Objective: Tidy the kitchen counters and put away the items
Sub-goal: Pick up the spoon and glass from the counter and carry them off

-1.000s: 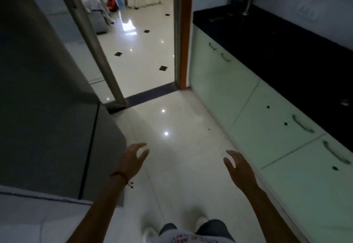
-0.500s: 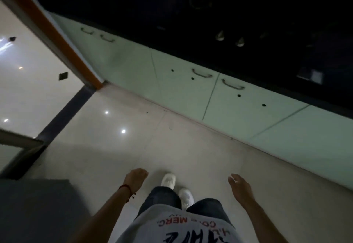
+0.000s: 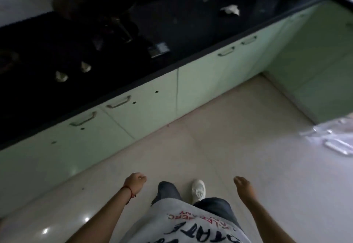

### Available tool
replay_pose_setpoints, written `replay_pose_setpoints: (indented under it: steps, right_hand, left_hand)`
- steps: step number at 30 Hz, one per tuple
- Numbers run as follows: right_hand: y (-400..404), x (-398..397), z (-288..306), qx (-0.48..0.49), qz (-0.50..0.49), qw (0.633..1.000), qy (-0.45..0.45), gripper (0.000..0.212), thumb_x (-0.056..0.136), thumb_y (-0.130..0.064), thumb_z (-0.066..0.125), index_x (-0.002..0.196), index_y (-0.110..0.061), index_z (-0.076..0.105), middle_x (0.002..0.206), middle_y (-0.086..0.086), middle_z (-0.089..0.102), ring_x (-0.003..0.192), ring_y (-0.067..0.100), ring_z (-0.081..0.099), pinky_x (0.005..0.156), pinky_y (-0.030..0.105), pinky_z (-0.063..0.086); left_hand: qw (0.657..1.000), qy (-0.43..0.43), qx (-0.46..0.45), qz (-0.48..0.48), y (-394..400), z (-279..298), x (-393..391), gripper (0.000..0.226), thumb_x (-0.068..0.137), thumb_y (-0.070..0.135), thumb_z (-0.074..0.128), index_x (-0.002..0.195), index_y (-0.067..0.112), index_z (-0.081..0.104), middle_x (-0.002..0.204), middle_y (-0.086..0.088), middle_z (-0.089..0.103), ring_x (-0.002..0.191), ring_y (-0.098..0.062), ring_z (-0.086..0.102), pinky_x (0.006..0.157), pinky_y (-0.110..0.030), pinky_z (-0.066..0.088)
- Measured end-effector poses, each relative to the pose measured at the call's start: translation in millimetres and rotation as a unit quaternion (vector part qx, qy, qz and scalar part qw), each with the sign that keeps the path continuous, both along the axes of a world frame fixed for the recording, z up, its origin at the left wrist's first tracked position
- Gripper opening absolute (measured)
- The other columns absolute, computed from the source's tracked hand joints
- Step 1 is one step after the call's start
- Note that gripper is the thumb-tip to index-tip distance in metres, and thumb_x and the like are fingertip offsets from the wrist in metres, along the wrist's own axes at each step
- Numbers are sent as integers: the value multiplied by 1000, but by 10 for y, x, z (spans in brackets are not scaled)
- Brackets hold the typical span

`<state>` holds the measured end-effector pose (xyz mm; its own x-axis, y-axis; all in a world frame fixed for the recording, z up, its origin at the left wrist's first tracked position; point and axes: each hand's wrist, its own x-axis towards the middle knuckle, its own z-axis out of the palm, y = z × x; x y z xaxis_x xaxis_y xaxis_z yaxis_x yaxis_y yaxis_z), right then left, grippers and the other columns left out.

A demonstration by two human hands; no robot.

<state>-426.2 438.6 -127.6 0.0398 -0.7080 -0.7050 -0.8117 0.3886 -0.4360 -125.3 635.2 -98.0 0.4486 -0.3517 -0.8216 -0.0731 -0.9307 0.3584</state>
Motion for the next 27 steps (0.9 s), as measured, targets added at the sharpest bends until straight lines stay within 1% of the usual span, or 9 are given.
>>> replay_pose_setpoints:
  steps: [3,9,10,12,13,14,17,20,27]
  right_hand:
    - [101,-358,-23,-12,-97,995,1,36,94,-18,46,123,3,53,131,22,53,122,34,48,103,38,35]
    - [300,-1185,-241,7,-301,953,-18,32,93,-17,48,115,3,58,116,19,63,109,35,58,92,36,42]
    - [308,-1316,-274,9,-329,944,-21,31,92,-17,48,114,3,59,109,17,63,108,35,58,87,34,41]
    - [283,-1563,-328,11,-371,928,-27,30,92,-16,49,111,3,61,97,12,59,107,35,58,83,33,39]
    - [244,-1683,-342,12,-384,923,-31,28,91,-16,50,108,3,62,94,11,58,107,36,59,83,32,40]
    - [193,-1802,-357,11,-398,917,-34,26,91,-16,50,104,2,63,93,11,58,107,36,59,81,32,39]
    - [-53,-2150,-345,15,-426,904,-28,25,91,-17,49,103,1,63,96,14,60,105,36,59,79,34,40]
    - [-386,-2433,-313,8,-427,904,-30,28,91,-18,49,106,1,63,96,14,60,104,37,58,83,39,44]
    - [-1573,-2702,-219,-19,-400,915,-51,30,92,-19,46,110,0,62,97,11,59,98,29,57,84,38,44]
  left_hand:
    - [996,-10,-2,-87,-567,20,-3,23,88,18,46,66,17,52,74,-6,54,69,-21,48,46,-18,31]
    - [966,-26,-22,-257,-1695,-8,-441,23,89,25,48,69,15,53,72,-8,53,52,-17,45,43,-19,33]
    - [960,-26,-24,-278,-1873,-16,-558,21,89,26,48,74,14,56,75,-10,55,55,-20,50,45,-20,35]
    - [952,-25,-37,-302,-2229,-72,-803,24,90,26,49,90,8,65,86,-17,62,77,-31,64,54,-26,43]
    - [949,-22,-45,-312,-2402,-101,-933,27,90,25,49,95,5,65,92,-20,65,86,-34,65,57,-29,44]
    - [946,-16,-50,-320,-2568,-112,-1066,26,90,24,49,92,5,66,93,-21,67,80,-34,64,53,-27,41]
    - [943,-9,-66,-327,-3024,-116,-1477,27,90,22,48,64,21,55,65,-5,55,48,-17,43,42,-17,28]
    - [944,-8,-81,-320,-3404,-162,-1825,32,90,21,50,58,23,50,63,-5,52,48,-14,41,44,-18,29]
    - [953,-9,-78,-294,-4140,-340,-2074,29,89,16,51,60,18,54,58,-3,51,53,-19,43,49,-21,30]
